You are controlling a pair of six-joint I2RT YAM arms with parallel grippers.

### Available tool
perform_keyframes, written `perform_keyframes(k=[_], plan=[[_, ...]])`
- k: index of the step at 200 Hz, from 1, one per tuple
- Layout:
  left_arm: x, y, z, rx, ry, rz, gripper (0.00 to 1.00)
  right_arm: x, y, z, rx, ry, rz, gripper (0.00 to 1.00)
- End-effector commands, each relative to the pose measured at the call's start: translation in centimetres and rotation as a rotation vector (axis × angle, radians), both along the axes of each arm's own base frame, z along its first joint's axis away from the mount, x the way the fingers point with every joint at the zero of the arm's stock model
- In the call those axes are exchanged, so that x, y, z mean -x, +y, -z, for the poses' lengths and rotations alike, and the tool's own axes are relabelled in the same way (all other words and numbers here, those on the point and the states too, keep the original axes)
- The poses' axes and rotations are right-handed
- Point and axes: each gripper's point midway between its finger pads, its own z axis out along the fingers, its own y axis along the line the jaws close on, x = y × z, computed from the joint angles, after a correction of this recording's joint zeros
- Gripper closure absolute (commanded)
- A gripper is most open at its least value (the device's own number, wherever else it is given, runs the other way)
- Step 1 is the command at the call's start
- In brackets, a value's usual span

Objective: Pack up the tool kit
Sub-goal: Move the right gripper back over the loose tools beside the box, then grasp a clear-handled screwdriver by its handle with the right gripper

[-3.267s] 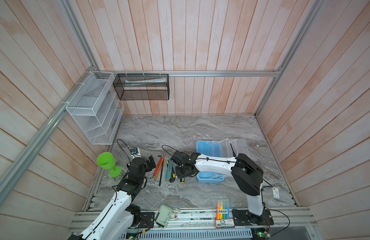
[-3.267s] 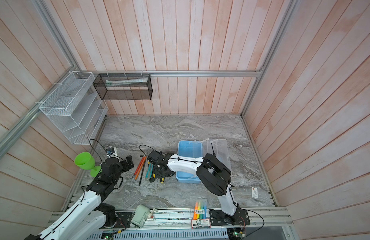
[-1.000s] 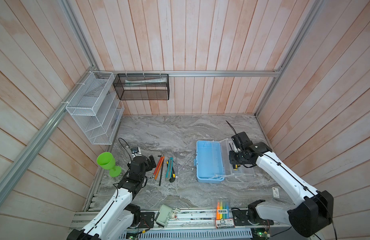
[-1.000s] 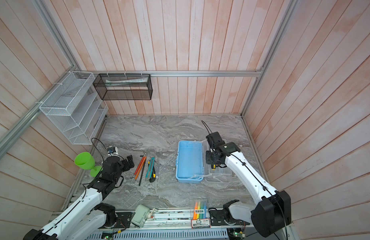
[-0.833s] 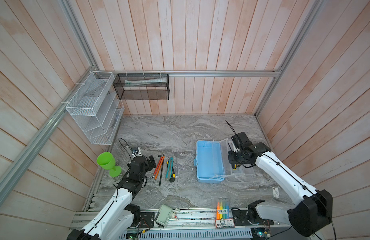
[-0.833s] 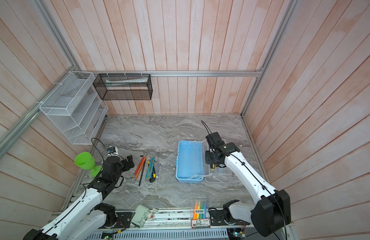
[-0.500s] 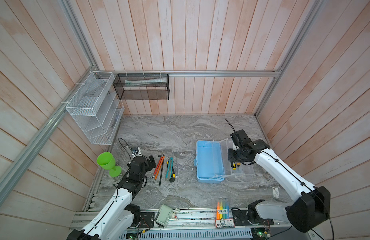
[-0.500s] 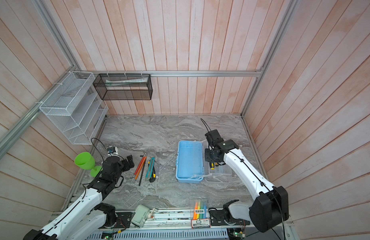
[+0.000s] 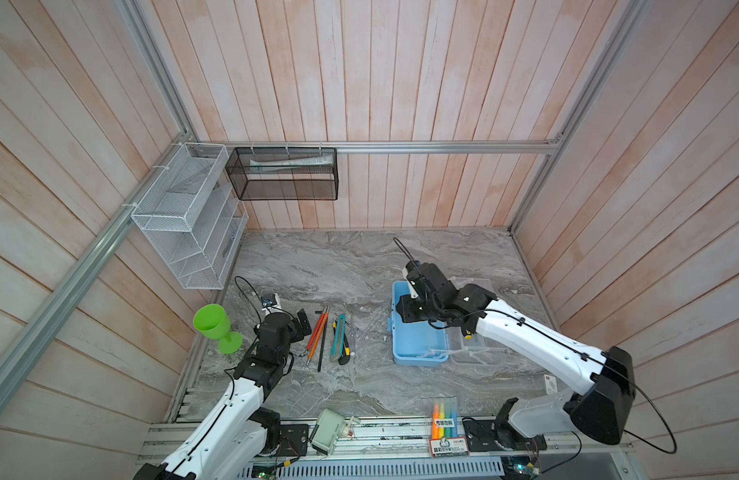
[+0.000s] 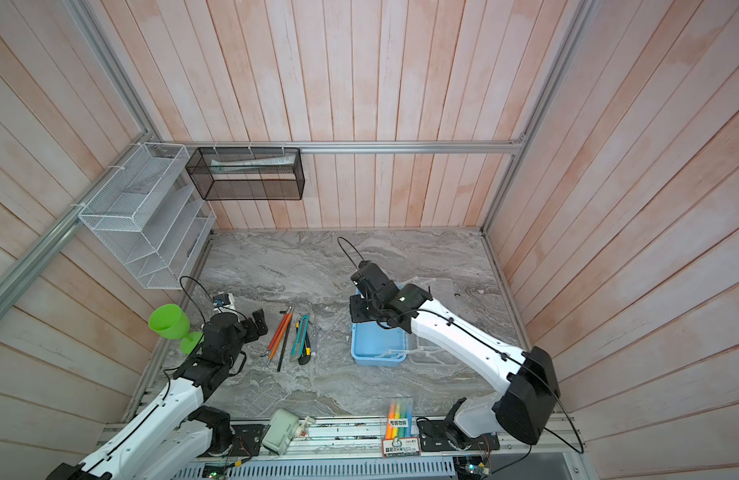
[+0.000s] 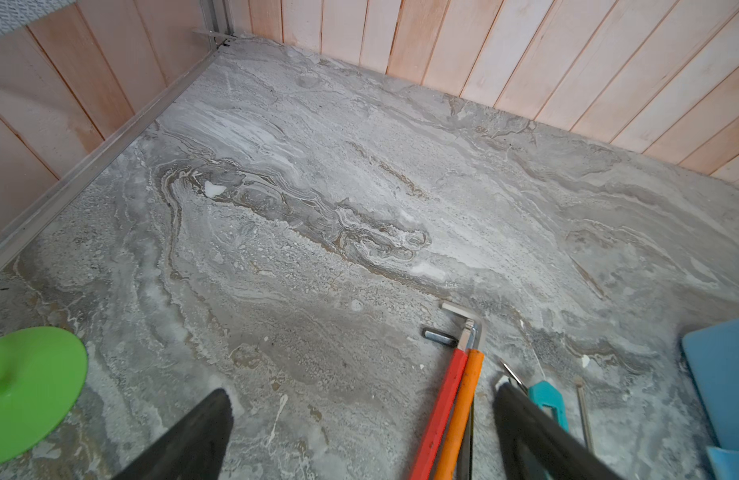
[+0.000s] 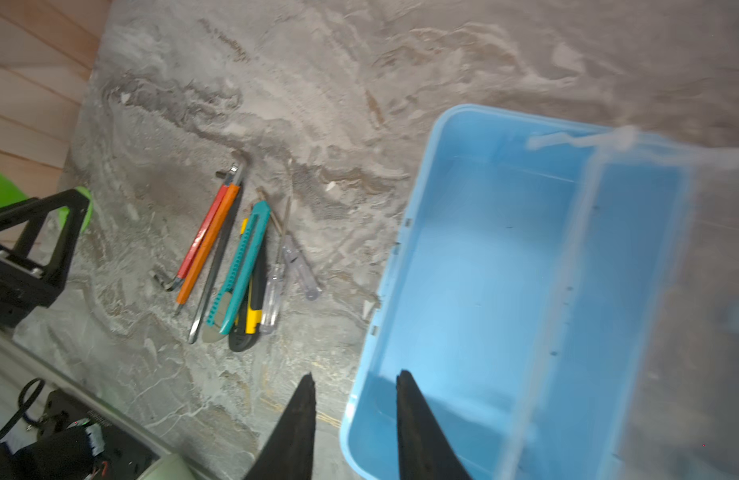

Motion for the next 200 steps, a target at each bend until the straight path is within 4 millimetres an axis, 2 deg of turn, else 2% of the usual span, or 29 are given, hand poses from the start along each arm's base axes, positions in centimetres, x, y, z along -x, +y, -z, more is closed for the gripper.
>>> perform_keyframes(k=[1, 12, 40, 81, 148, 200], plan=[[-0.3, 0.0, -1.1, 0.013, -0.033, -0.001, 0.00, 0.3, 5.2, 2.0, -0.090, 0.040, -0.050, 0.68], [-0.3, 0.0, -1.1, 0.012, -0.033, 0.000, 0.00, 0.6, 6.6, 3.6, -0.059, 0.056, -0.070, 0.68], [-0.3, 0.0, -1.1, 0.012, -0.032, 0.001, 0.00, 1.1, 8.2, 7.4, 0.026, 0.111, -0.096, 0.68], [-0.3, 0.0, -1.1, 0.013, -0.030, 0.001, 0.00, 1.5, 10.3, 10.7, 0.046, 0.149, -0.100, 0.69], [-0.1, -0.1, -1.3, 0.018, -0.048, 0.013, 0.00, -0.1, 8.9, 14.0, 0.329, 0.104, -0.124, 0.69], [-0.1, -0.1, -1.3, 0.018, -0.049, 0.008, 0.00, -0.1, 9.0, 15.9, 0.400, 0.114, -0.190, 0.69]])
